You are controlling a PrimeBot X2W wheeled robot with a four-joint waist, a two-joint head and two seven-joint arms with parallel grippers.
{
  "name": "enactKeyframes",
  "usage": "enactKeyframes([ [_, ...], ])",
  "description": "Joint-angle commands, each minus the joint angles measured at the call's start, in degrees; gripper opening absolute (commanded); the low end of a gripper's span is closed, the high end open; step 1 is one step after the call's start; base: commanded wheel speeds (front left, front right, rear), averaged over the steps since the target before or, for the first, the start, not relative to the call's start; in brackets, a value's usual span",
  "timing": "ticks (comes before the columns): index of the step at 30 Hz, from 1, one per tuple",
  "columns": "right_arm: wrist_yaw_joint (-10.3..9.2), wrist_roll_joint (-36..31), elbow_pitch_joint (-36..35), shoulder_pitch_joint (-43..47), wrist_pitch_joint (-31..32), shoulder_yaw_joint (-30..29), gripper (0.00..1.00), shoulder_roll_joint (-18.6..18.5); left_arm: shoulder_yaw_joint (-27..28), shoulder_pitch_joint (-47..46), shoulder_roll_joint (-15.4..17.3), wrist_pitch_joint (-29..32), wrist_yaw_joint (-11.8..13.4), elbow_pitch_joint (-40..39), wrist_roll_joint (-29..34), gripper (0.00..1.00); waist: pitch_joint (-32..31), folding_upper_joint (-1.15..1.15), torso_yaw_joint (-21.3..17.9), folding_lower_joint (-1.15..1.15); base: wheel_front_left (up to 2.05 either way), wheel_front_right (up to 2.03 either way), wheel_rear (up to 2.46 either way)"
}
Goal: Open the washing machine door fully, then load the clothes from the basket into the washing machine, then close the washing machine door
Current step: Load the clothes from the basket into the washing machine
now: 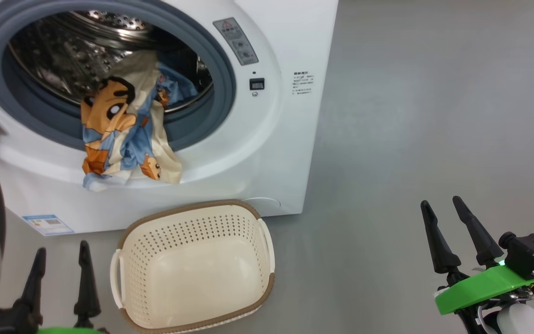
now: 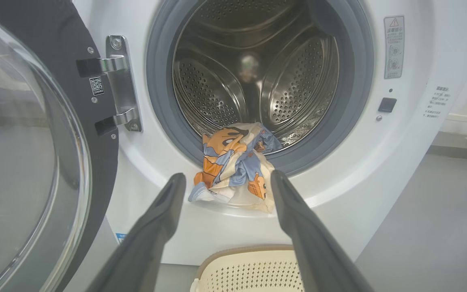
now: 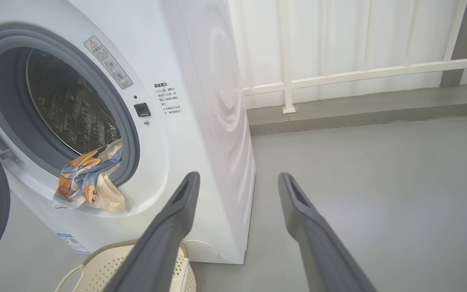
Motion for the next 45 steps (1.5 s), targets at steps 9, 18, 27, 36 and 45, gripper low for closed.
enactKeyframes([
  [9,0.26,-0.9,-1.5,1.2,-0.5,0.7,1.0,-0.9,3.8,5.2,0.1,-0.2,0.0,-5.9,0.5,1.0,-0.9,0.0,0.5,0.0,0.0,0.0,0.0],
  [18,0.26,-0.9,-1.9,0.7,-0.5,0.4,1.0,-0.8,4.1,5.1,-0.3,-0.2,0.0,-6.4,0.5,1.0,0.4,0.0,0.2,0.0,0.0,0.0,0.0],
  [27,0.26,-1.1,-2.6,-0.3,-0.5,0.2,1.0,-0.2,2.8,1.8,0.2,-0.2,0.0,-4.0,0.0,1.0,3.5,0.0,-0.2,0.0,0.0,0.0,0.0],
  [36,0.26,-1.5,-3.1,-3.3,-0.5,0.7,1.0,1.0,-0.3,-7.6,3.0,-0.2,0.0,2.4,-1.8,1.0,10.4,0.0,-1.0,0.0,0.0,0.0,0.0],
  [45,0.26,-2.0,-3.4,-8.0,-0.5,2.0,1.0,2.9,-2.1,-21.4,6.5,-0.2,0.0,13.2,-2.8,1.0,18.0,0.0,-3.2,0.0,0.0,0.0,0.0],
])
